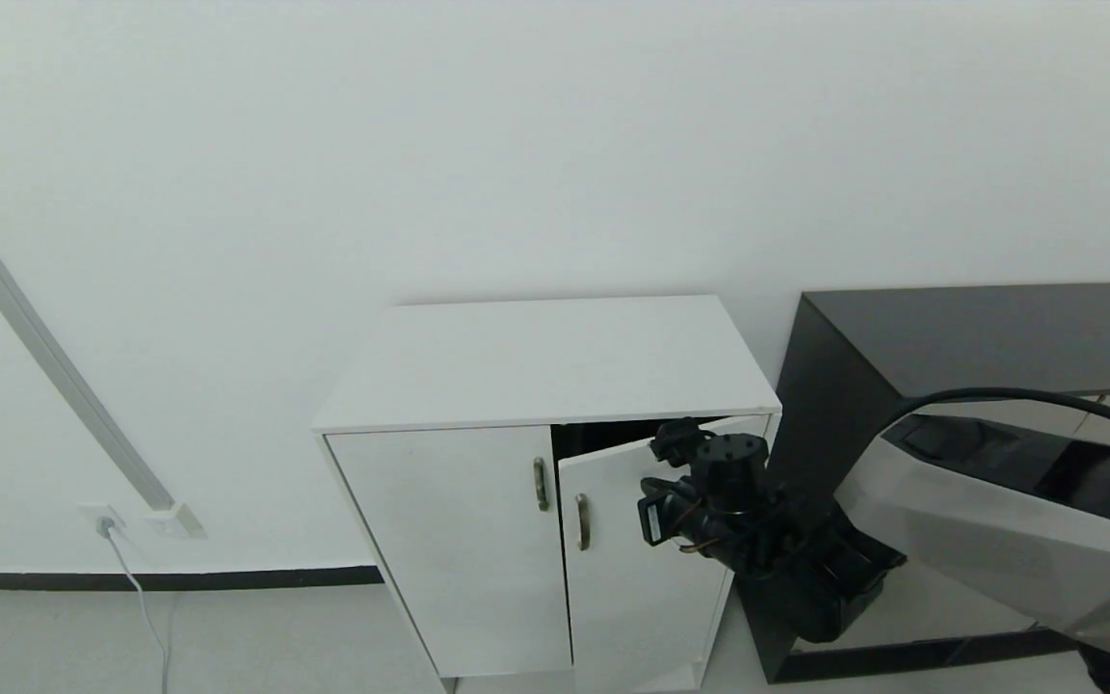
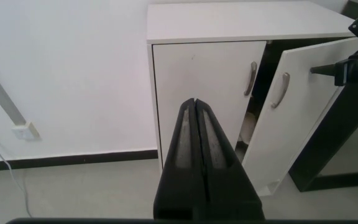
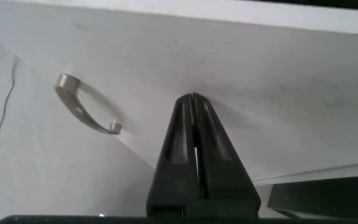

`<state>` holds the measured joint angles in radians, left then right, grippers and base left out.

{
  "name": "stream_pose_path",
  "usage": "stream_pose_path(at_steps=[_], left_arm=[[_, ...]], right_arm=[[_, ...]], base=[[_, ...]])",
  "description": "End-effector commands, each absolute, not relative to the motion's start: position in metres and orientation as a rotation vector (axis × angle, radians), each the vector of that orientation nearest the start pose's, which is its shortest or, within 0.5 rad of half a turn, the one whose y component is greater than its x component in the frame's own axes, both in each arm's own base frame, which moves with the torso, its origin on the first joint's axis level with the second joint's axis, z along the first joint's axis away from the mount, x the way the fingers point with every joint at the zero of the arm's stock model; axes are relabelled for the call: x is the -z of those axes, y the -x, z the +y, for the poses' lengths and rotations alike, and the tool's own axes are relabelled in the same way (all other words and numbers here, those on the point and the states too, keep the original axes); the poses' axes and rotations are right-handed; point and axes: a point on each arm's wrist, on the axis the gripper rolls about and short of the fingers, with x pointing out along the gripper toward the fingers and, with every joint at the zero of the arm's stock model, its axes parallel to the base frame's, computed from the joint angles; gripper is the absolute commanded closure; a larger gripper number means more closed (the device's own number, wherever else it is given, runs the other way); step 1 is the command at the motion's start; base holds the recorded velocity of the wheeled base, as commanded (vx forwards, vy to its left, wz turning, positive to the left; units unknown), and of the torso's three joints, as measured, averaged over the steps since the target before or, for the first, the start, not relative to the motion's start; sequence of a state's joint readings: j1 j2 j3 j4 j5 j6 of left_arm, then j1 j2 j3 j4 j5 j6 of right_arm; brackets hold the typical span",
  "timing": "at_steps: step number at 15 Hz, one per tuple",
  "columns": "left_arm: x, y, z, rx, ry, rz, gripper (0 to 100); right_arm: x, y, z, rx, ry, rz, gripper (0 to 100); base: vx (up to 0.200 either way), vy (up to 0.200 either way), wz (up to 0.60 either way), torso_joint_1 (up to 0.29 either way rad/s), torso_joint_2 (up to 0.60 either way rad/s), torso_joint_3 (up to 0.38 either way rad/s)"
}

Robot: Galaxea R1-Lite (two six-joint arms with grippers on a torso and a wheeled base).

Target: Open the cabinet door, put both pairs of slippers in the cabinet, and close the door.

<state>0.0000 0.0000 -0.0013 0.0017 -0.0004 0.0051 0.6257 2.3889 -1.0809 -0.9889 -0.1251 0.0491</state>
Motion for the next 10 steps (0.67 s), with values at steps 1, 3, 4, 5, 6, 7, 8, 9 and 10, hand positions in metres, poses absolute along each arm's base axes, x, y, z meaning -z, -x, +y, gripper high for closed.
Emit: stream_pose_path(at_steps=[1, 3, 4, 5, 6, 7, 8, 9, 10], left_arm=[[-0.075, 0.023, 0.000, 0.000, -0.006, 0.002, 100], [-0.076, 0.023, 0.000, 0.002, -0.006, 0.000, 100], [-0.076, 0.023, 0.000, 0.002, -0.006, 0.000, 100], [-0.075, 0.023, 0.000, 0.002, -0.005, 0.002, 100], [-0.076, 0.023, 0.000, 0.002, -0.005, 0.000, 100], [-0.076, 0.023, 0.000, 0.002, -0.005, 0.000, 100], [-0.076, 0.023, 0.000, 0.002, -0.005, 0.000, 100], [-0.075, 0.023, 0.000, 0.002, -0.005, 0.002, 100], [-0.076, 0.023, 0.000, 0.000, -0.005, 0.000, 100]], right_arm=[[-0.016, -0.359, 0.251, -0.480, 0.072, 0.321, 100], [-0.014, -0.368, 0.249, -0.465, 0.070, 0.307, 100], [-0.013, -0.372, 0.248, -0.459, 0.069, 0.307, 100], [-0.014, -0.374, 0.248, -0.457, 0.072, 0.313, 100], [-0.015, -0.377, 0.248, -0.453, 0.072, 0.319, 100], [-0.016, -0.379, 0.249, -0.452, 0.072, 0.317, 100], [-0.016, -0.382, 0.250, -0.451, 0.071, 0.313, 100], [-0.016, -0.384, 0.250, -0.449, 0.070, 0.313, 100], [-0.018, -0.385, 0.251, -0.449, 0.071, 0.314, 100]], base=[[0.000, 0.000, 0.00, 0.000, 0.00, 0.000], [0.000, 0.000, 0.00, 0.000, 0.00, 0.000], [0.000, 0.000, 0.00, 0.000, 0.00, 0.000], [0.000, 0.000, 0.00, 0.000, 0.00, 0.000], [0.000, 0.000, 0.00, 0.000, 0.00, 0.000], [0.000, 0.000, 0.00, 0.000, 0.00, 0.000], [0.000, 0.000, 0.00, 0.000, 0.00, 0.000], [0.000, 0.000, 0.00, 0.000, 0.00, 0.000], [0.000, 0.000, 0.00, 0.000, 0.00, 0.000]])
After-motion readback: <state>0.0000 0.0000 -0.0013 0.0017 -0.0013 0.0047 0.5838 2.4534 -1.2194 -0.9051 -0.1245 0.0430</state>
